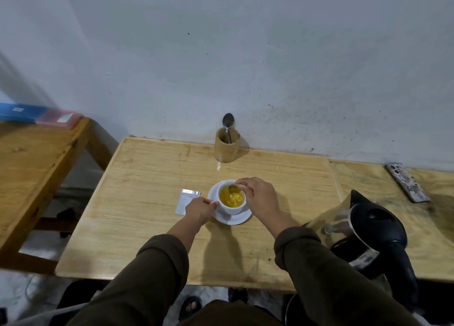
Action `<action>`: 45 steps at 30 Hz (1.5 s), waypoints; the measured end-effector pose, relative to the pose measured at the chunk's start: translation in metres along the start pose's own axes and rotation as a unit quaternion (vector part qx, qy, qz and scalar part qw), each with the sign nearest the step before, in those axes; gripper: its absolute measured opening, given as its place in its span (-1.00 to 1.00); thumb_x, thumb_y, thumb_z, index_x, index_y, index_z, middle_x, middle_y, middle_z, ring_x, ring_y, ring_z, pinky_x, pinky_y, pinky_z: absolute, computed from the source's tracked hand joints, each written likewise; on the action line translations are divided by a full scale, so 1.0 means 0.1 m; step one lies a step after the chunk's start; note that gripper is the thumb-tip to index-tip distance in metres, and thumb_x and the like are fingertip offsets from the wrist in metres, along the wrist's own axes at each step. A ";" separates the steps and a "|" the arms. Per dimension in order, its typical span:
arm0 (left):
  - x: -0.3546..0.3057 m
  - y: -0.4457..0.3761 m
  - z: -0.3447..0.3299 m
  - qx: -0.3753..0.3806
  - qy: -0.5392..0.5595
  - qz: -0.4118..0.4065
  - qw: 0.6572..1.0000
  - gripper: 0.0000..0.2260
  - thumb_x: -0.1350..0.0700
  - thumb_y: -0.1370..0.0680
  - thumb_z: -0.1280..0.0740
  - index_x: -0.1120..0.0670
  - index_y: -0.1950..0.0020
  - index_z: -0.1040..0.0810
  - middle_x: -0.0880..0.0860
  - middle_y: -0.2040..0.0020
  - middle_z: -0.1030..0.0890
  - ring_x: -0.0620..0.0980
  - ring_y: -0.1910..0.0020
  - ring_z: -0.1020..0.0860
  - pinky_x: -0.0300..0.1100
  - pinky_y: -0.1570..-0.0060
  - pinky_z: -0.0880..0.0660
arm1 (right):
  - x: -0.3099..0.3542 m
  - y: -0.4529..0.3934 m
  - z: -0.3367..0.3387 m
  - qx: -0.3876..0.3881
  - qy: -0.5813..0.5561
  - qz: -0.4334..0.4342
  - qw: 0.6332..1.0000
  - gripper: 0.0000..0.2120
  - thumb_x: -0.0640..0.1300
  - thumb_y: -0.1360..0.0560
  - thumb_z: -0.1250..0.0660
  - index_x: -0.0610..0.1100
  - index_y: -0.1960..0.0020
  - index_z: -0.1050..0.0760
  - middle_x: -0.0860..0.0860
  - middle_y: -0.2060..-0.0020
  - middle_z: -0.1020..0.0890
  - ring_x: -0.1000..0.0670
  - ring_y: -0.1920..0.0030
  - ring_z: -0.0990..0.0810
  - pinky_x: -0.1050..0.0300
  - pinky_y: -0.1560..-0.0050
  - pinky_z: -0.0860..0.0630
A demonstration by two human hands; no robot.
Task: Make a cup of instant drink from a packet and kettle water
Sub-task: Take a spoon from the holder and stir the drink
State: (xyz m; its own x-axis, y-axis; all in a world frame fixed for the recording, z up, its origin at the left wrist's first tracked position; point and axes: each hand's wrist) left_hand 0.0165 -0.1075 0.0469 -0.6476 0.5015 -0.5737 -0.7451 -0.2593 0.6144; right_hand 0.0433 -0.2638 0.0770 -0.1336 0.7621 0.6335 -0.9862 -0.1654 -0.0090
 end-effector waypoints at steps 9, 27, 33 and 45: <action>-0.01 0.00 0.01 0.008 -0.007 -0.005 1.000 -0.61 -0.08 -0.57 -0.23 0.15 -0.26 -0.54 0.15 -0.22 -0.61 0.13 -0.20 -0.55 -0.10 -0.20 -0.46 | 0.03 -0.05 0.01 0.034 -0.018 -0.010 0.999 -0.84 -0.19 -0.55 -0.24 -0.17 0.02 -0.60 -0.10 0.08 -0.63 -0.09 0.08 -0.61 0.00 0.01 -0.56; 0.02 -0.02 0.00 0.009 0.000 -0.006 1.000 -0.61 -0.09 -0.56 -0.25 0.15 -0.25 -0.54 0.15 -0.20 -0.62 0.12 -0.20 -0.56 -0.10 -0.19 -0.47 | 0.04 -0.03 0.01 0.035 0.008 -0.006 0.999 -0.82 -0.15 -0.56 -0.23 -0.14 -0.03 -0.60 -0.08 0.04 -0.60 -0.06 0.03 -0.57 0.18 0.09 -0.44; 0.02 -0.03 0.00 0.010 0.003 -0.006 1.000 -0.62 -0.08 -0.56 -0.25 0.15 -0.24 -0.55 0.16 -0.20 -0.62 0.13 -0.20 -0.55 -0.09 -0.20 -0.46 | 0.04 0.00 -0.02 0.015 -0.030 -0.016 0.999 -0.80 -0.15 -0.56 -0.27 -0.09 -0.08 -0.64 -0.08 0.00 -0.63 -0.04 0.00 -0.58 0.21 0.02 -0.42; 0.06 -0.08 -0.01 0.021 -0.008 -0.020 1.000 -0.62 -0.07 -0.56 -0.25 0.15 -0.23 -0.56 0.16 -0.19 -0.62 0.14 -0.20 -0.56 -0.08 -0.17 -0.47 | 0.11 0.10 0.10 0.142 -0.204 -0.121 0.961 -0.83 -0.19 -0.47 -0.40 -0.23 -0.03 -0.63 -0.10 0.18 -0.67 0.08 0.27 -0.60 0.23 0.16 -0.53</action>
State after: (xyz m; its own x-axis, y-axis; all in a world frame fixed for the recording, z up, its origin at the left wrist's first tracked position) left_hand 0.0187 -0.1038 0.0380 -0.6144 0.5236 -0.5902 -0.7631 -0.2042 0.6132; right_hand 0.0328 -0.2635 0.0916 0.2033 0.4999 0.8419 -0.9089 -0.2233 0.3521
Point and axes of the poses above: each hand's wrist, its own y-axis away from the middle knuckle, its own z-axis out of the back of the hand, x = y × z
